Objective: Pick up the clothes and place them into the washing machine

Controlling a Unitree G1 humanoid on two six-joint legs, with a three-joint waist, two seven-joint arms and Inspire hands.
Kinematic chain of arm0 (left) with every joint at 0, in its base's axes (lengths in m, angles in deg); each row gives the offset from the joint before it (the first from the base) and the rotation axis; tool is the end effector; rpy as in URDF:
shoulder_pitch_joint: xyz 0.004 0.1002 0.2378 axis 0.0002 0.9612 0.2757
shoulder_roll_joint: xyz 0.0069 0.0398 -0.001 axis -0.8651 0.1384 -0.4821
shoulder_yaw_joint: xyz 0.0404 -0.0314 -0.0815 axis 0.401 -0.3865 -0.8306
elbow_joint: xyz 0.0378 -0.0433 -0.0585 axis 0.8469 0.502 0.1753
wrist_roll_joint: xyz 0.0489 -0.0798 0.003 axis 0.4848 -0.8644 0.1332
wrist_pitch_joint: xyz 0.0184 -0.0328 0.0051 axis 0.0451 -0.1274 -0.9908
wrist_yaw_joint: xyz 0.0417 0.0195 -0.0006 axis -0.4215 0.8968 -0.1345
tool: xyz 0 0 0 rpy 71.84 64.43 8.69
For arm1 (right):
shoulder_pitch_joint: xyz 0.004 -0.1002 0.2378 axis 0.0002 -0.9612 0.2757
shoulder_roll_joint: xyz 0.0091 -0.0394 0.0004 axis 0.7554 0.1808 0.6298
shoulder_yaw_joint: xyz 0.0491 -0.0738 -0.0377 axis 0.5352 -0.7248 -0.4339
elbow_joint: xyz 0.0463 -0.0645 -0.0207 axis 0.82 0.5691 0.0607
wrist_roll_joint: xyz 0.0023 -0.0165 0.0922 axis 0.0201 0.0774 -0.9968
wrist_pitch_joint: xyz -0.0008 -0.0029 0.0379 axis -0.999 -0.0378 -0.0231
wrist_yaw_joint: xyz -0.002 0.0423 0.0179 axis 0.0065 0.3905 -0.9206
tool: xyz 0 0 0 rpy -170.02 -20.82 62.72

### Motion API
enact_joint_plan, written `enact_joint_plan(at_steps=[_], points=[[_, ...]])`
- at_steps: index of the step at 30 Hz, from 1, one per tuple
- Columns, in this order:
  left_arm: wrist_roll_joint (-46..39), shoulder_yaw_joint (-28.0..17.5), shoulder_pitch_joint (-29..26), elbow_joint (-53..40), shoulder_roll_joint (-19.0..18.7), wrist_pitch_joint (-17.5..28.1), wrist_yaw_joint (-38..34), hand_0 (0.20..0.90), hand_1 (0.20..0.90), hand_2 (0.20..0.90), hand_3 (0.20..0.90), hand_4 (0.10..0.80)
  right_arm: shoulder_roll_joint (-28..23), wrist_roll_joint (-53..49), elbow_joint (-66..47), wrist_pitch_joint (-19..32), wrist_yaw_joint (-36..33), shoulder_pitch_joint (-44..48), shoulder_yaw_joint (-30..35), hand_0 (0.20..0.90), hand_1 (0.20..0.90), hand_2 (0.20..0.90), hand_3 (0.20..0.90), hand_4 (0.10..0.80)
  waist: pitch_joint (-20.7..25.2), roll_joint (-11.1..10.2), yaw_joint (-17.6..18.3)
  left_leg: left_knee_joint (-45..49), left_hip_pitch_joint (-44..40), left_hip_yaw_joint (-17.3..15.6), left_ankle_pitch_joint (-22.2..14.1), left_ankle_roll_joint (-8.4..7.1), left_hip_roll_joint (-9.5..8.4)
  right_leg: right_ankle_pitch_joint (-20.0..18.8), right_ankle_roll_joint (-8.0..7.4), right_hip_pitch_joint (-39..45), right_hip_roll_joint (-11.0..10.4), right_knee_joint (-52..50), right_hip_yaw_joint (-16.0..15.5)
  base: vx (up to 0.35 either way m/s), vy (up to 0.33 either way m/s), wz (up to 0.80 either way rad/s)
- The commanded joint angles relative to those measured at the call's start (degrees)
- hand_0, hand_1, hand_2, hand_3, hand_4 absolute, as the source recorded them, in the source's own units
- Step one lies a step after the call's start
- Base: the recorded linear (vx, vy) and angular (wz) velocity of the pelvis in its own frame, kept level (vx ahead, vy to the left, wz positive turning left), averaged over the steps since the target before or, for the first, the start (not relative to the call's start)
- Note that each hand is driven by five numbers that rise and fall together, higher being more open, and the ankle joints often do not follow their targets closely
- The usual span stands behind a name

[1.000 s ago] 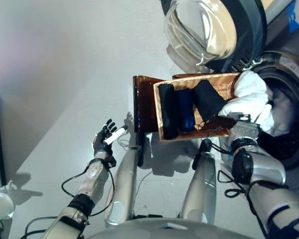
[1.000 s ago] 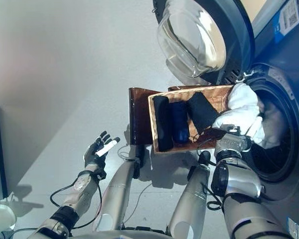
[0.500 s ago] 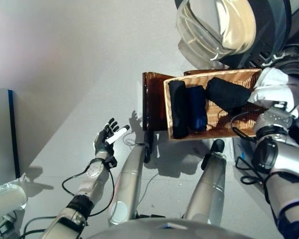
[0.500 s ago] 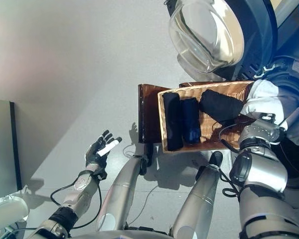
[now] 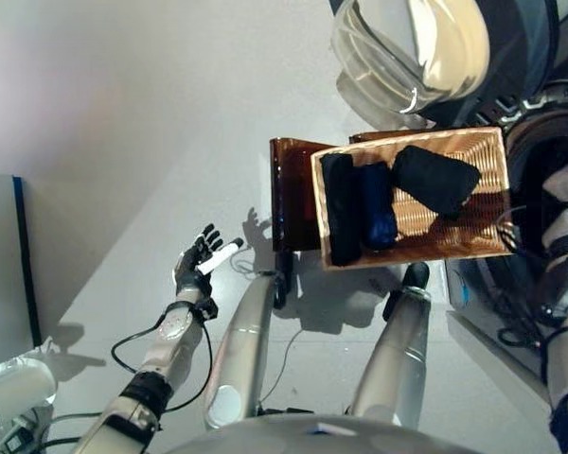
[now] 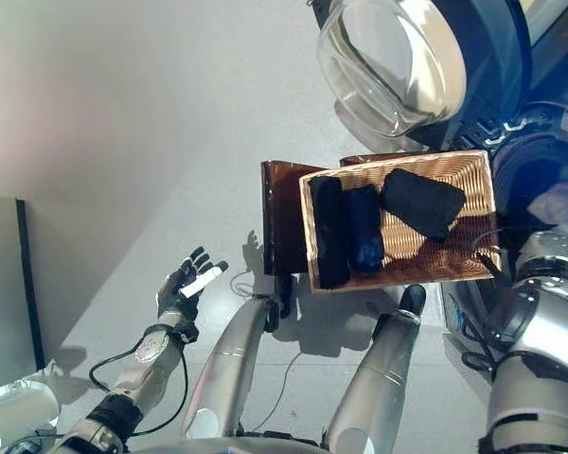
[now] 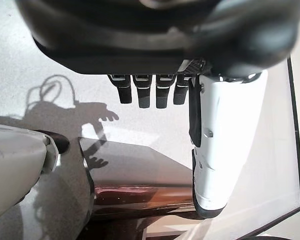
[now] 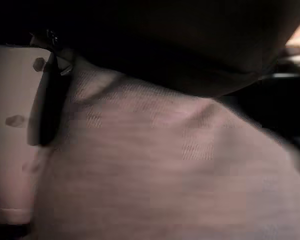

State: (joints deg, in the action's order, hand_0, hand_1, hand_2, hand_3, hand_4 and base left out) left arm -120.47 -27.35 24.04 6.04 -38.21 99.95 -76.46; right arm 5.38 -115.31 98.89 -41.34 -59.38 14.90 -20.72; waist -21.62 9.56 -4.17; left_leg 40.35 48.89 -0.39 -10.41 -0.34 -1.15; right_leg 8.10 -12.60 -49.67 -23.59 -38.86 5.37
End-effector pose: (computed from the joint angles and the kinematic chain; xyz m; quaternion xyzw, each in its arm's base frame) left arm 0.1912 0.1726 -0.0163 -0.1376 0.1646 0.0723 0.9740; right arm 0.2590 -0.3820 0.1787 0.5933 -0.2069 -0.5961 0.4998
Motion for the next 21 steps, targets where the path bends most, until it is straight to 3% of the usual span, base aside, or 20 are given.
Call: enact_joint_plan(at_steps=[1,11,12,13,21], points=[[0.64,-2.53,3.28,-1.76,-3.11,3.41,-1.17,0.900,0.900,0.900,0.900,0.800,-11.70,3.47,-4.13,7.55,-0.14,-0.30,-3.44,0.200,0.200,0.200,0.200,0.300,6.21,0.83,2.34,1.20,-4.41,5.24,-5.22,-6.02,6.08,-1.06,2.31,2.02,0.82,-1.24,2.08,-0.012,0.030,-0.11],[-0.44,-1.48,3.34,-1.84,-3.04,3.24,-0.98,0.900,0.900,0.900,0.900,0.800,-10.49,2.82,-3.34,7.66,0.27,2.00,-5.70,0.200,0.200,0.200,0.200,0.300,6.45,1.13,2.48,1.95,-3.69,5.09,-5.19,-6.03,6.30,-0.70,2.43,1.56,0.99,-2.06,2.13,0.001,0.001,-0.06],[-0.55,-1.62,3.20,-1.79,-3.02,3.27,-1.17,0.900,0.900,0.900,0.900,0.800,-9.93,2.56,-3.27,7.62,0.50,2.04,-5.92,0.708,0.708,0.708,0.708,0.663,6.41,0.96,2.58,2.06,-3.69,5.09,-5.17,-6.06,6.39,-0.69,2.51,1.62,1.03,-2.17,2.09,0.000,0.000,0.00],[-0.62,-1.75,3.15,-1.62,-3.03,3.31,-1.25,0.900,0.900,0.900,0.900,0.800,-9.64,2.32,-3.11,7.71,0.50,1.98,-5.83,0.900,0.900,0.900,0.900,0.800,6.42,0.88,2.66,2.00,-3.77,5.05,-5.19,-6.08,6.38,-0.69,2.52,1.67,1.07,-2.18,2.03,0.000,0.000,0.00],[-1.24,-2.50,3.15,-1.45,-3.28,3.25,-1.76,0.900,0.900,0.900,0.900,0.800,-7.85,1.23,-1.43,7.27,-0.27,1.88,-5.79,0.900,0.900,0.900,0.900,0.800,6.34,0.26,2.72,1.30,-4.31,4.81,-4.99,-6.15,6.46,-1.03,2.75,2.18,1.42,-1.50,2.05,0.000,0.000,0.00]])
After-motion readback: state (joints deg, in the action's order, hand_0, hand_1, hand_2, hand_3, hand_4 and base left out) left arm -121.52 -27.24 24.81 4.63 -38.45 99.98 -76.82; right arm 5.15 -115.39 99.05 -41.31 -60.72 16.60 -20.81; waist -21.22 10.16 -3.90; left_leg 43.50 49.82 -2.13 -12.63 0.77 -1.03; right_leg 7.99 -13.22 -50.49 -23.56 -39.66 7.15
